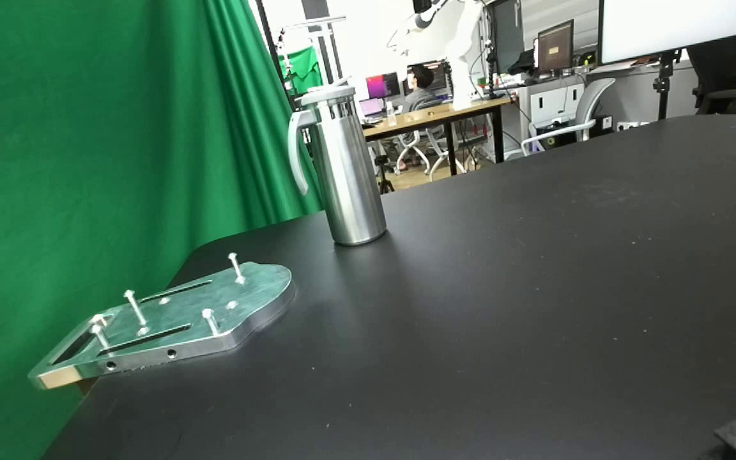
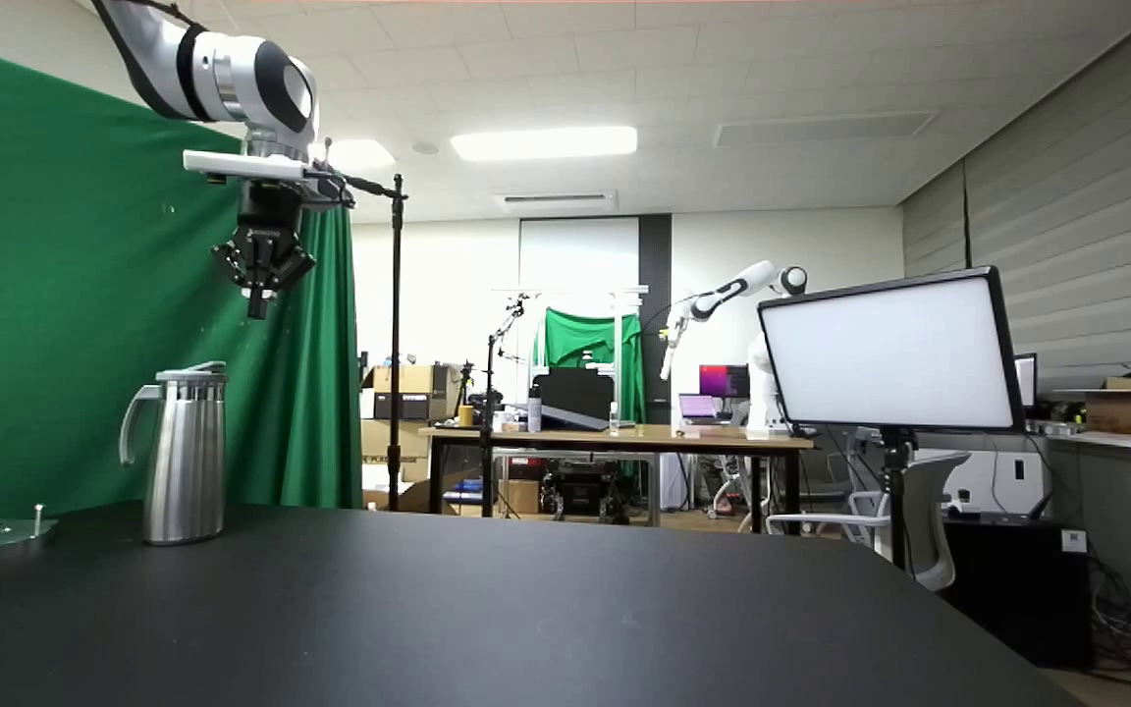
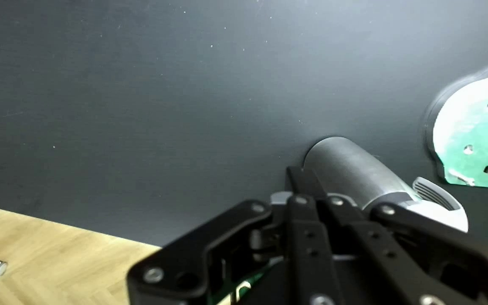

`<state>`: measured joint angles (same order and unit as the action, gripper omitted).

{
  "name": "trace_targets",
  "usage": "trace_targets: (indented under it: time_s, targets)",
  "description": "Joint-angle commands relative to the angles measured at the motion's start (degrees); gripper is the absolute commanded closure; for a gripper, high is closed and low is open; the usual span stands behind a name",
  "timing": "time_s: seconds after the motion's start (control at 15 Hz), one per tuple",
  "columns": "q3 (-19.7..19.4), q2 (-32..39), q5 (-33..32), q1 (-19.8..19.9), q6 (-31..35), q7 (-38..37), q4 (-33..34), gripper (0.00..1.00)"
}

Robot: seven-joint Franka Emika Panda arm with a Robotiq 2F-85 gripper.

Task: Press the top of the bottle to close

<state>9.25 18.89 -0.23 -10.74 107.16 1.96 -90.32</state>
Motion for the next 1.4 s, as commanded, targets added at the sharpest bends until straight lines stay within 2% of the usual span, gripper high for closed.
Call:
trace_targets:
  time_s: [0.0, 0.27, 0.93, 1.2, 1.33]
  targets:
    - [-0.1, 0.1, 0.0, -0.1, -0.2, 0.0, 0.2, 1.0]
    - [0.5, 3.0, -0.3, -1.1, -1.9, 0.9, 4.5, 1.0]
    - [1.2, 9.0, -3.3, -5.5, 0.0, 1.7, 13.1, 1.0]
    - [1.4, 11.8, -3.0, -6.3, 2.5, 2.1, 15.3, 1.0]
    - [1.6, 12.5, -2.3, -6.4, 5.9, 2.3, 15.2, 1.0]
